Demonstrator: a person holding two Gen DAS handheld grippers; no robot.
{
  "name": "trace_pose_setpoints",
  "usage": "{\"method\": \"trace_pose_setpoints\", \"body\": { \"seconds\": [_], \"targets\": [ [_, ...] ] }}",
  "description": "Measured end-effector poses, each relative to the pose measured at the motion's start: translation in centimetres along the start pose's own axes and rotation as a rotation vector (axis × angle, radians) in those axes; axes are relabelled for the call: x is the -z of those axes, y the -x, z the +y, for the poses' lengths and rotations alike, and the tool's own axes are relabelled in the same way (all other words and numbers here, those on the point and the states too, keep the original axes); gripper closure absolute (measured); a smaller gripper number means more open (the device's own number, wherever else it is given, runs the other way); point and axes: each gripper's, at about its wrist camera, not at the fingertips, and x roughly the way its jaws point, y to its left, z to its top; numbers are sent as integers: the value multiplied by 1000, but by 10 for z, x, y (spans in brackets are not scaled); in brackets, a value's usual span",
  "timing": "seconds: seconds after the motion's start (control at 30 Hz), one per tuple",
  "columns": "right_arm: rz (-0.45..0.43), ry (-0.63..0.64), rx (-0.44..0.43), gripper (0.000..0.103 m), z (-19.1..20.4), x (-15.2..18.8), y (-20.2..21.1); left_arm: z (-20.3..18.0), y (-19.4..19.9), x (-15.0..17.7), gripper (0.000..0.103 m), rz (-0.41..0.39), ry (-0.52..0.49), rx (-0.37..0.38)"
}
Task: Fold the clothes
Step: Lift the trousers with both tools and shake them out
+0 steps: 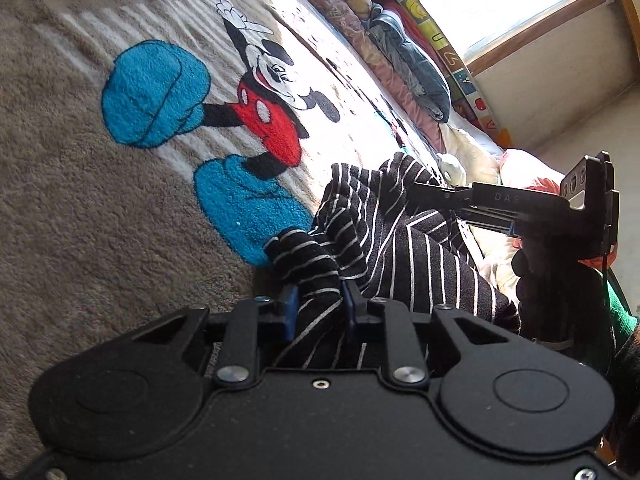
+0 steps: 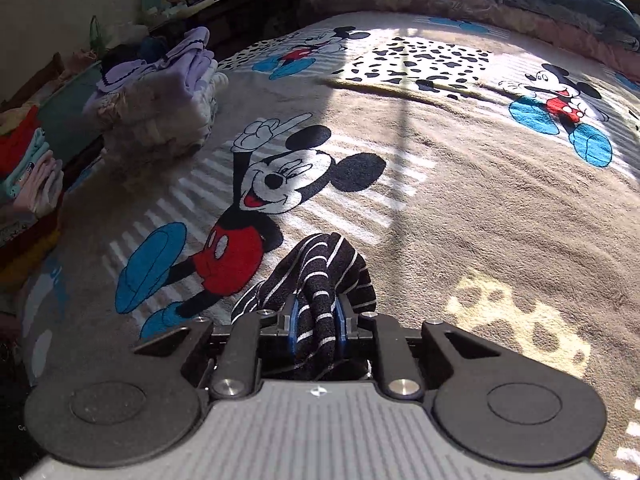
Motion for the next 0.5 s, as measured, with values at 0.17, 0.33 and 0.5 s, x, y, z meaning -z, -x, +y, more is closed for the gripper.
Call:
{"method": "trace_pose_setpoints", "body": {
  "seconds": [0.17,0.33,0.5],
  "targets": [
    [-139,-45,-27,84,5,14,67,-25,22,-1,85,-65,-75,51],
    [-286,-111,-76,85,14,48,146,-60,53,8,86,-133,-194,97],
    [-372,-162,-118,85,20,80,205,-97,85,26,86,-174,-314,136]
  ]
}}
